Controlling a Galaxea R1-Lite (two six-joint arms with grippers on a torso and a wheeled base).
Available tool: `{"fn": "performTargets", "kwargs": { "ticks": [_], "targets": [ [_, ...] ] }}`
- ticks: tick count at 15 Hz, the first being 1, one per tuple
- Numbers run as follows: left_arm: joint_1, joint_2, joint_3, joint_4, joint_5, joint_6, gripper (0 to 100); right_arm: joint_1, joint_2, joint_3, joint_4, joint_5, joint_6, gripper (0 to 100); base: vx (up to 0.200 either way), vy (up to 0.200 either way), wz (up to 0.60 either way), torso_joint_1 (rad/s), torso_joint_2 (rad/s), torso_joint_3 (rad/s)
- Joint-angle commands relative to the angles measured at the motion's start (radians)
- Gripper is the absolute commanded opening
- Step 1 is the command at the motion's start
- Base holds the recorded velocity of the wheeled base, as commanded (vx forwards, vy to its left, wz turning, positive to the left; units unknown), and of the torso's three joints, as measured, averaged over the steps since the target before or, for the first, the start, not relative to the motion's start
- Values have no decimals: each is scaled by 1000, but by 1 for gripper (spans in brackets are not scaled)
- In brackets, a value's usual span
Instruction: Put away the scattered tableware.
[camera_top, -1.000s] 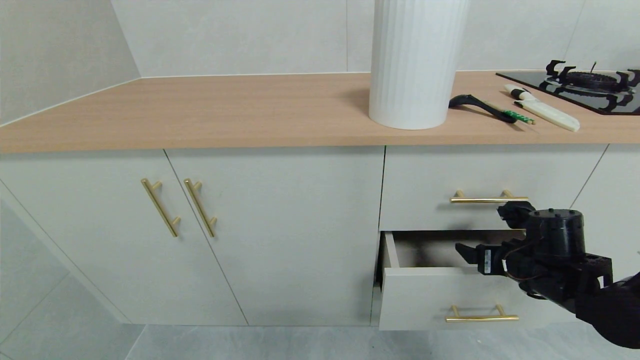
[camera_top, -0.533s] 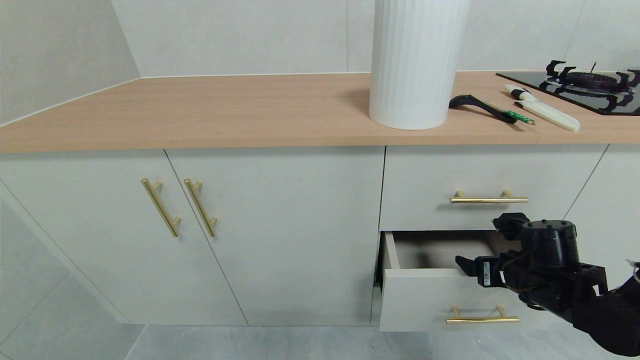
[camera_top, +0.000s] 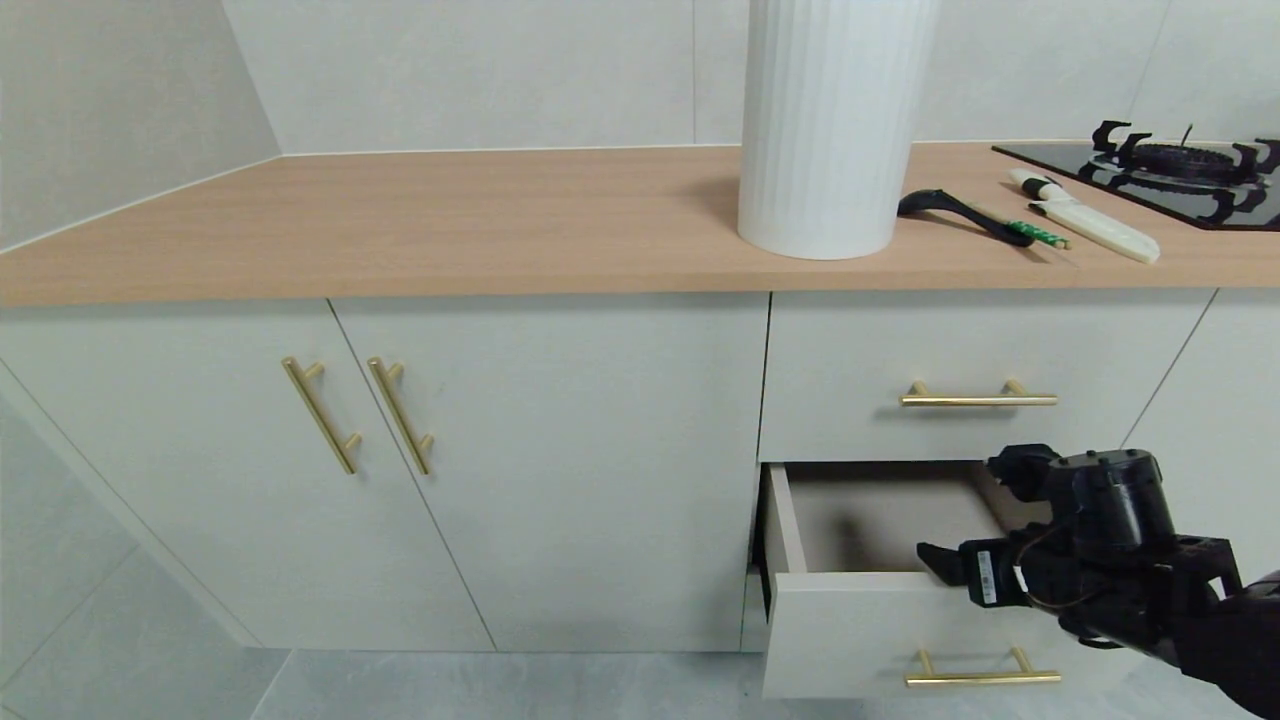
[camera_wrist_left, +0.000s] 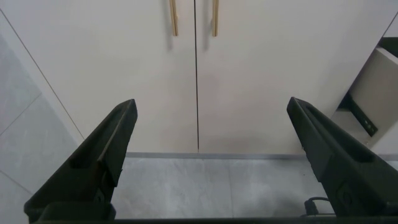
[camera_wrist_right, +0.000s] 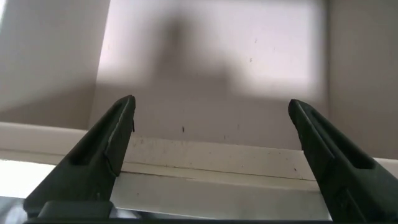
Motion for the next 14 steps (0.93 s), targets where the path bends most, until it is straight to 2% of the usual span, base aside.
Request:
{"fn": "performTargets", "kwargs": {
  "ticks": [1,3,4,5,8,14],
  "targets": [
    [0,2,0,0,0,0,100,9,-92,-18,88,16,-2,100,0,0,0,0,0,0],
    [0,2,0,0,0,0,100,26,-129,-39,188,20,-2,100,0,0,0,0,0,0],
    [0,2,0,0,0,0,100,49,-161,-67,323,23,-2,100,0,0,0,0,0,0],
    [0,2,0,0,0,0,100,69,-182,-80,401,26,-2,100,0,0,0,0,0,0],
    [0,2,0,0,0,0,100,123,-221,-103,579,26,-2,100,0,0,0,0,0,0],
    [0,2,0,0,0,0,100,155,-225,-126,775,23,-22,100,0,0,0,0,0,0]
  ]
}}
